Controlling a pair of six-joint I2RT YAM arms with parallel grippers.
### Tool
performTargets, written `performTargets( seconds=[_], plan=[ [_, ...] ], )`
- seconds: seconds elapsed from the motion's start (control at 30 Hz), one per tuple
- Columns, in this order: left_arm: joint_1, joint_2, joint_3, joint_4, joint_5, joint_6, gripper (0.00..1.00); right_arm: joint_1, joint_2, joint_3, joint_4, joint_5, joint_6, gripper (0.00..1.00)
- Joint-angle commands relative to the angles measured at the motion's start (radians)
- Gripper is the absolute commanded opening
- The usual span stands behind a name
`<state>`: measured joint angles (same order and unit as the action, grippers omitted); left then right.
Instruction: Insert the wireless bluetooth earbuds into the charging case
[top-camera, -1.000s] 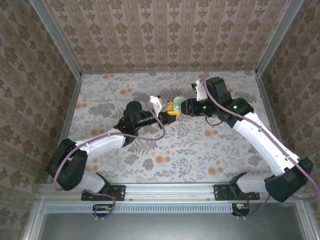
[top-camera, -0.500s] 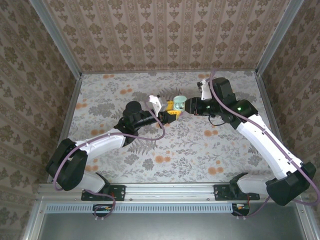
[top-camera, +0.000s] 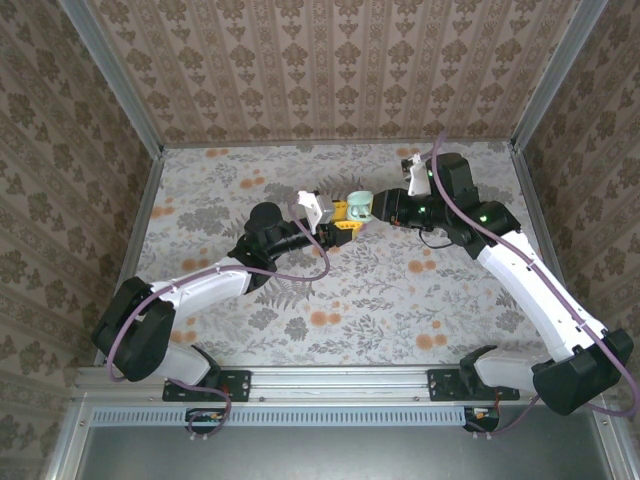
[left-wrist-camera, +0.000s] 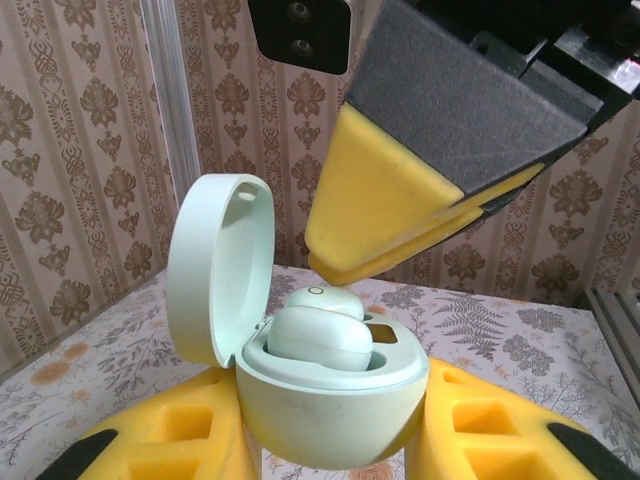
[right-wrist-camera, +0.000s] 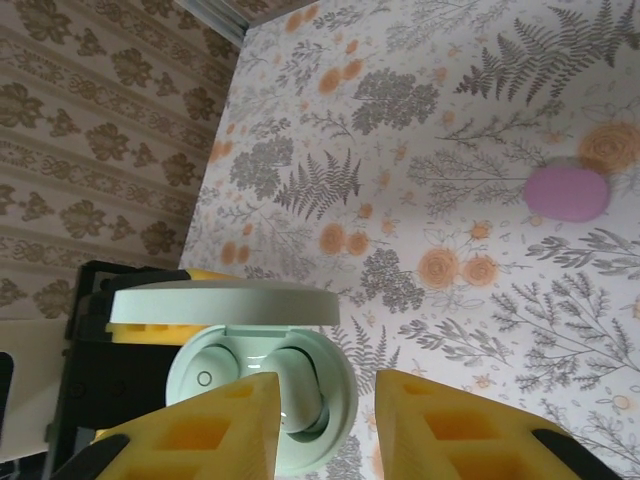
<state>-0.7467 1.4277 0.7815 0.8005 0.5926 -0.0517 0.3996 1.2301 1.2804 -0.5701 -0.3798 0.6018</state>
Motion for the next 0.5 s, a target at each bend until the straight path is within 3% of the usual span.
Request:
performTargets(
  seconds=[0.0, 0.47],
  plan=[
    [-0.006, -0.022, 0.022, 0.025, 0.027, 0.016, 0.29, -0.007, -0.001, -0.006, 0.029, -0.053, 0.024, 0.33],
    [-0.006, -0.027, 0.029, 0.029, 0.020, 0.005, 0.29, -0.006, 0.046, -0.013, -0.016, -0.047, 0.014, 0.30]
  ],
)
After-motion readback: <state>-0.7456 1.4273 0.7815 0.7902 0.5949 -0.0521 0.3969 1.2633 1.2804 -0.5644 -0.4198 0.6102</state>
